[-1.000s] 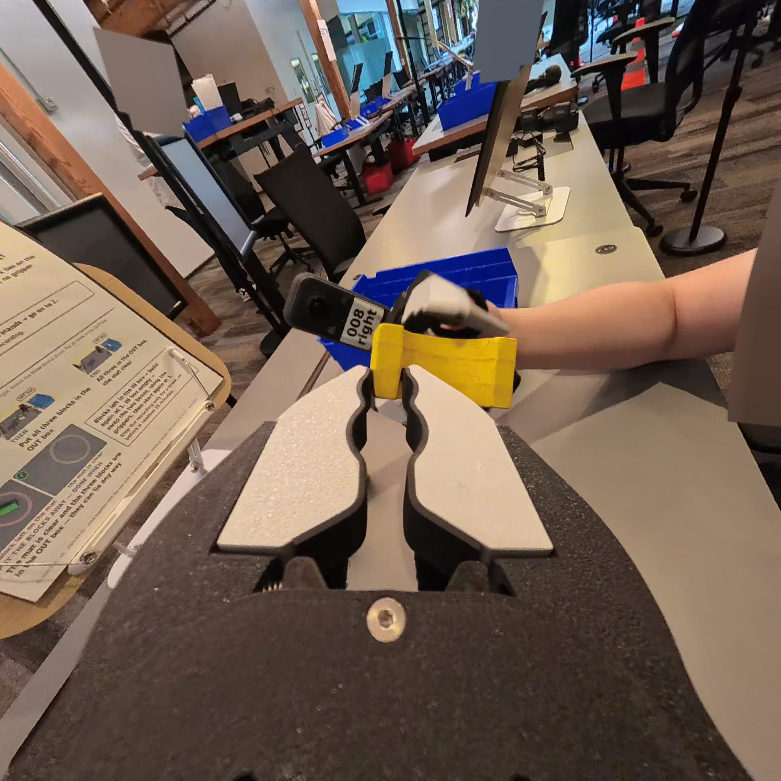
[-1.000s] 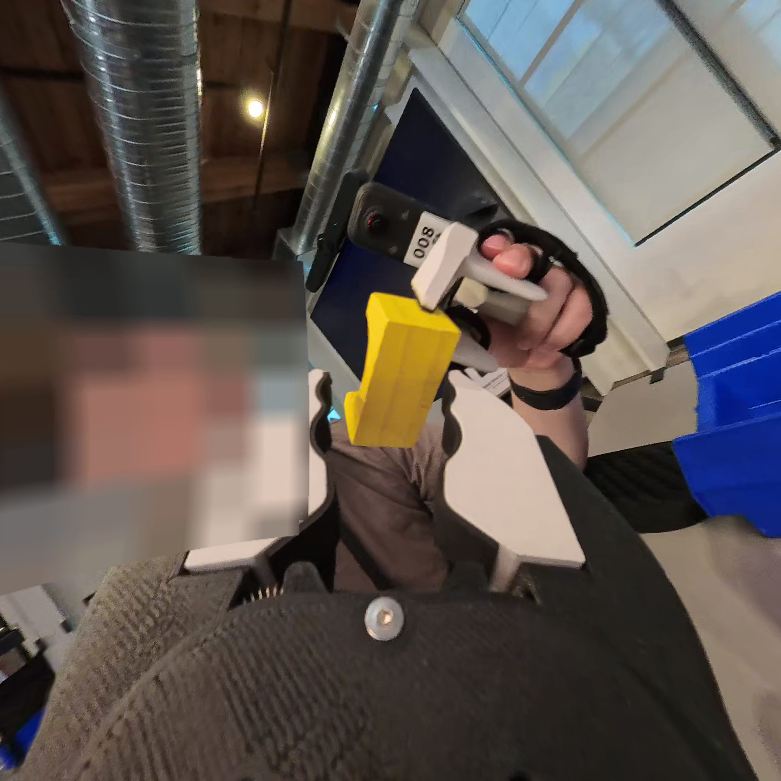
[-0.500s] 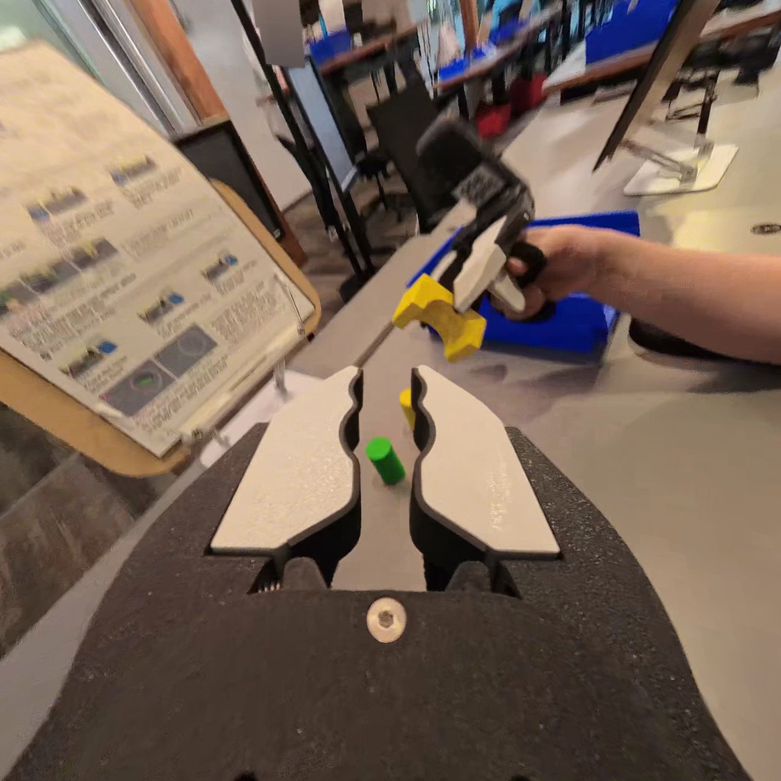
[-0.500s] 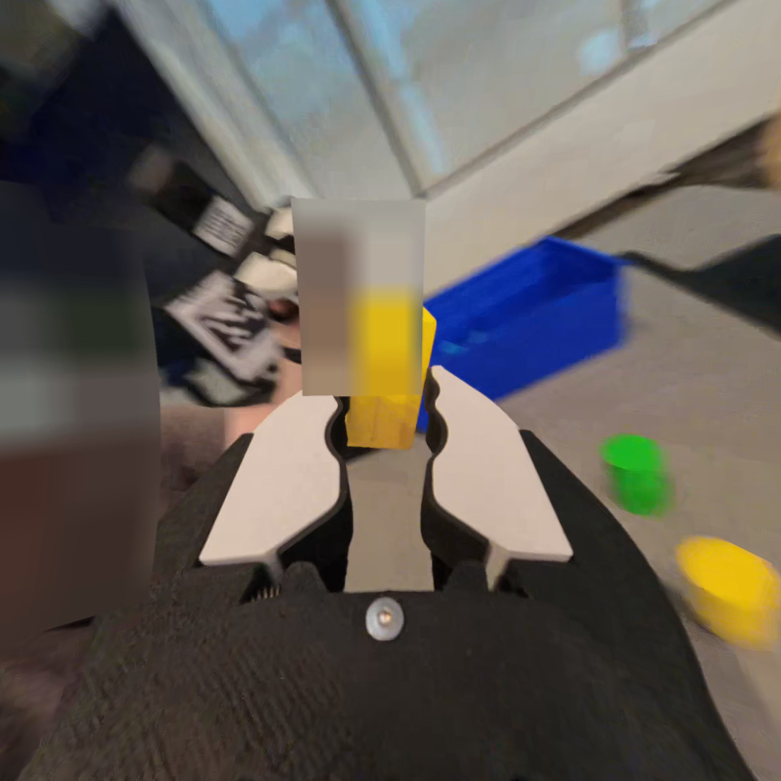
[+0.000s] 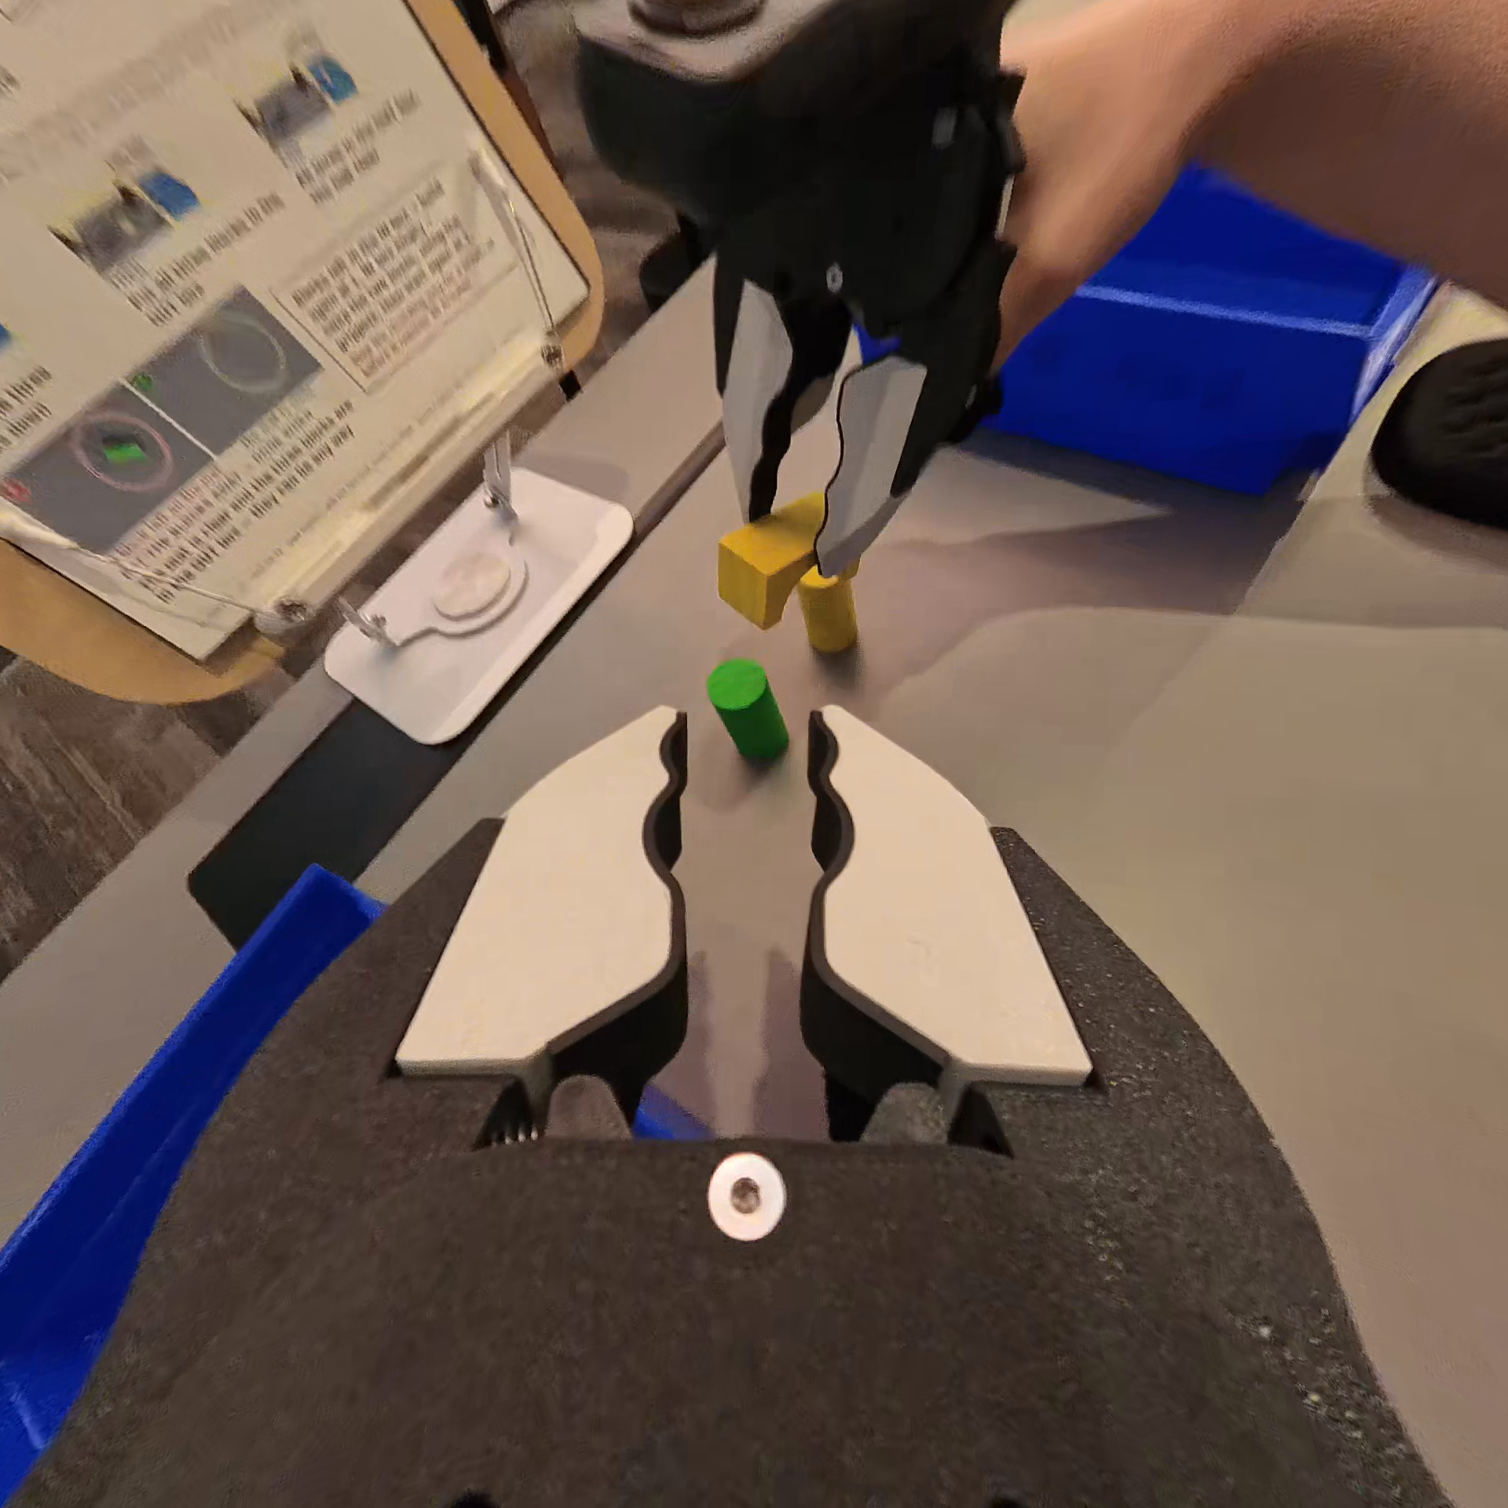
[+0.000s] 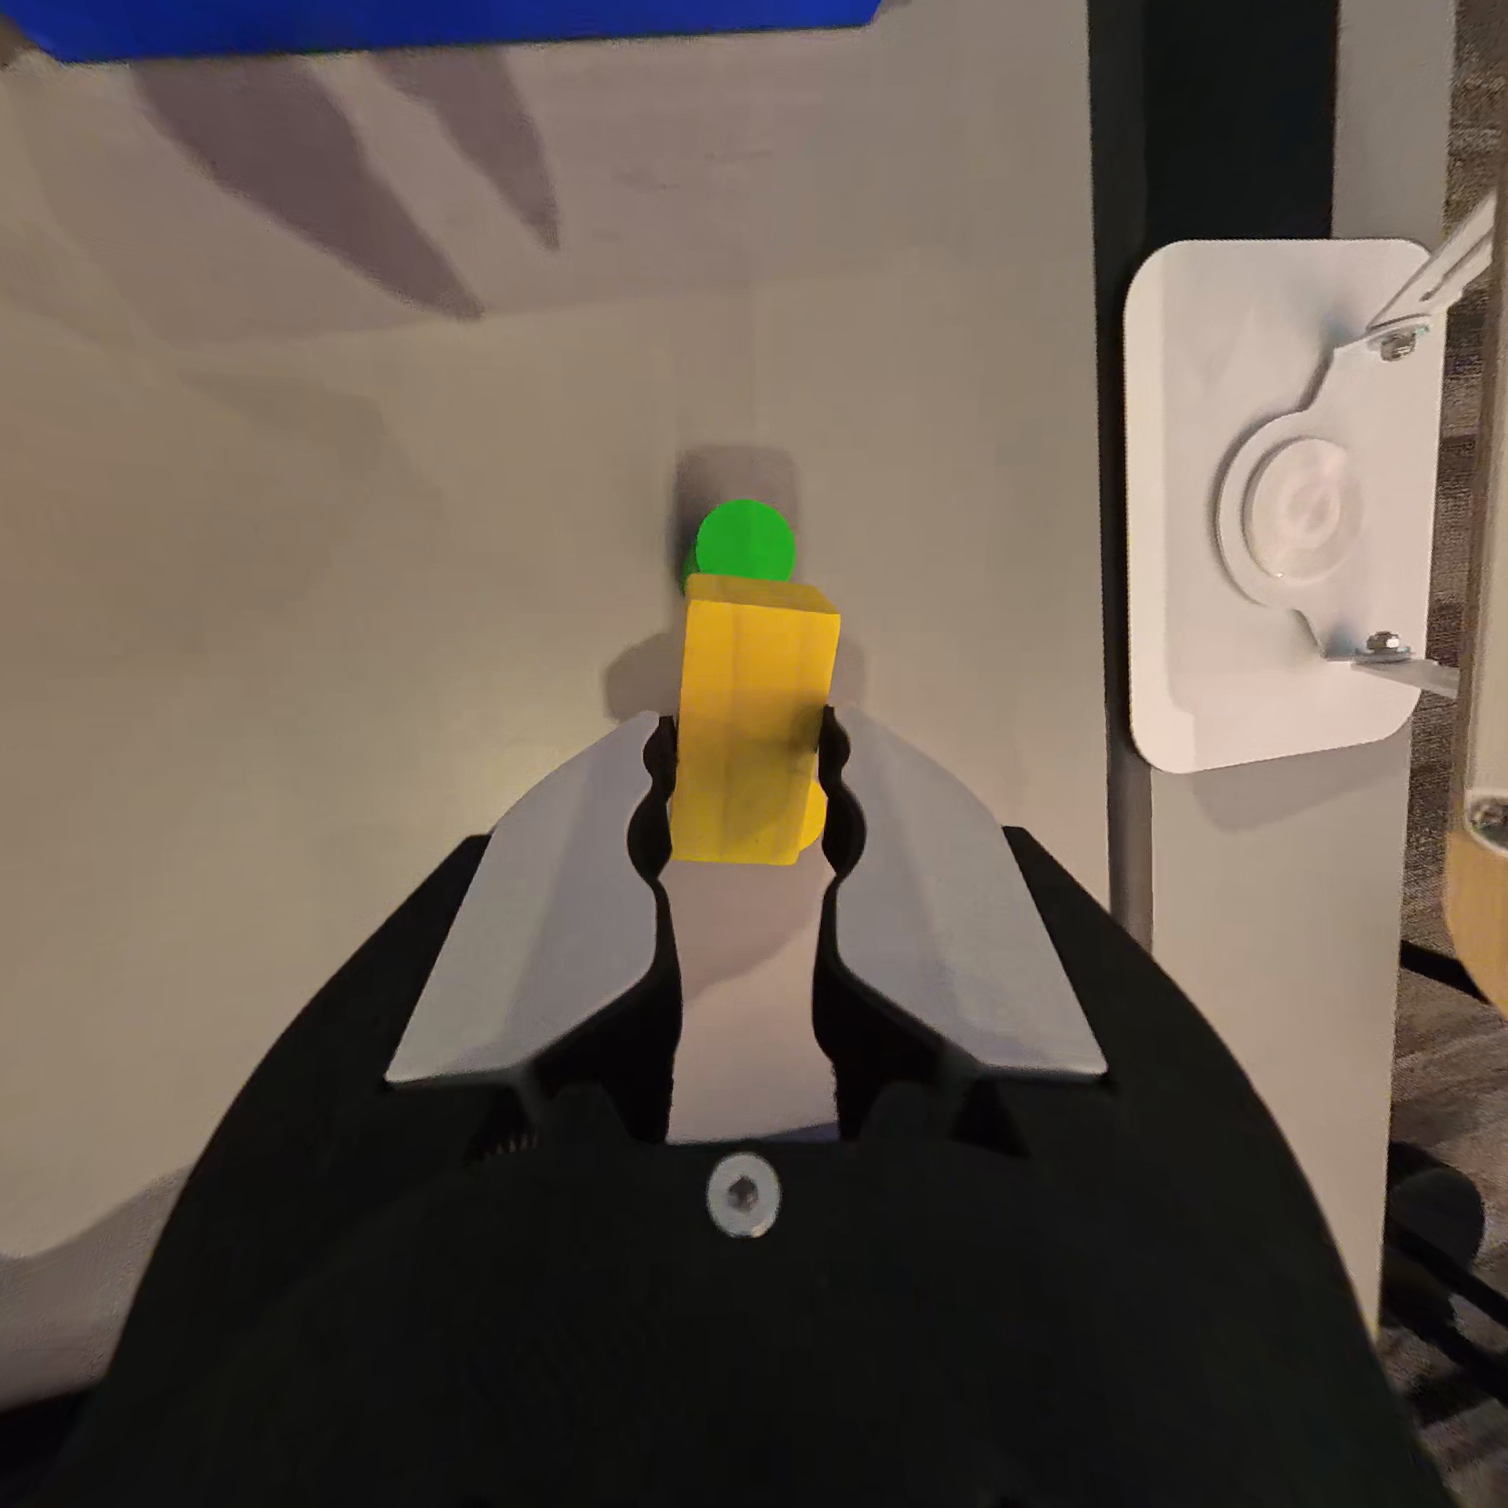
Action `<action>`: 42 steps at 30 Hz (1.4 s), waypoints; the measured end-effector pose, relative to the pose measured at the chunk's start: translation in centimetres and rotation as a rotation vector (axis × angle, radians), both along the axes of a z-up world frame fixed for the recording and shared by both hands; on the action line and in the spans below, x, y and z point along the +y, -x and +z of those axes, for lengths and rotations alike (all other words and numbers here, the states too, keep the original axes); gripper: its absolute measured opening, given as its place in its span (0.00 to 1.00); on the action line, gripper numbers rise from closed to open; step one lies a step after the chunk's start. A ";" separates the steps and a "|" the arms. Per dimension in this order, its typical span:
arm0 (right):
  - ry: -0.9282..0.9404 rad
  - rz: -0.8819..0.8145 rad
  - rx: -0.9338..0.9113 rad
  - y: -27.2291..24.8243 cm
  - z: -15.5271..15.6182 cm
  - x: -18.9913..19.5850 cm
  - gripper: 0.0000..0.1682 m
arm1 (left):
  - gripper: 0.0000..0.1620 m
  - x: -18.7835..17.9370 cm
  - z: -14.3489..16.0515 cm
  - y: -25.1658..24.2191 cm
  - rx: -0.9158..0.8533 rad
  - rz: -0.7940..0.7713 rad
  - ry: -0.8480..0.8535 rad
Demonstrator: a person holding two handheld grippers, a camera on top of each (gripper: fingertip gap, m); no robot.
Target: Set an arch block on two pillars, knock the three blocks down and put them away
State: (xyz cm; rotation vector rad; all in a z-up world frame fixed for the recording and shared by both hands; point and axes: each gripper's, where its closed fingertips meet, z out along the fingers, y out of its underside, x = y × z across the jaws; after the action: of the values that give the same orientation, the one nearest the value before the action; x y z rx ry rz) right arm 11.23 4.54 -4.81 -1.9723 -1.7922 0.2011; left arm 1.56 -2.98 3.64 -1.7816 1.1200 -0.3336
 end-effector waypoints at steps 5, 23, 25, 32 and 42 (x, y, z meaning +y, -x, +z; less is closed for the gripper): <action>0.006 0.037 -0.101 0.2 -1.1 0.9 0.21 | 0.17 1.3 -2.3 0.1 0.071 0.041 0.053; 0.063 -0.051 0.028 -5.0 -0.7 1.2 0.21 | 0.20 2.2 -9.2 -3.0 0.167 0.079 0.231; 0.067 -0.047 0.109 -4.6 -0.3 1.0 0.21 | 0.20 2.4 -8.8 -2.8 0.143 0.086 0.233; 0.053 0.108 0.273 -1.9 2.1 -2.7 0.21 | 0.31 3.2 -6.5 -4.5 -0.003 0.027 0.090; -0.046 0.337 0.215 2.0 3.4 -7.9 0.21 | 0.22 -0.5 -4.7 -7.4 -0.038 -0.226 -0.004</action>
State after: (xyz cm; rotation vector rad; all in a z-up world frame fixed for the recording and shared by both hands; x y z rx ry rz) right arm 9.20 -3.38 -1.43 -1.5409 -1.9519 0.4571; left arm 9.00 -3.50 -1.05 -1.6409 1.2971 -0.4975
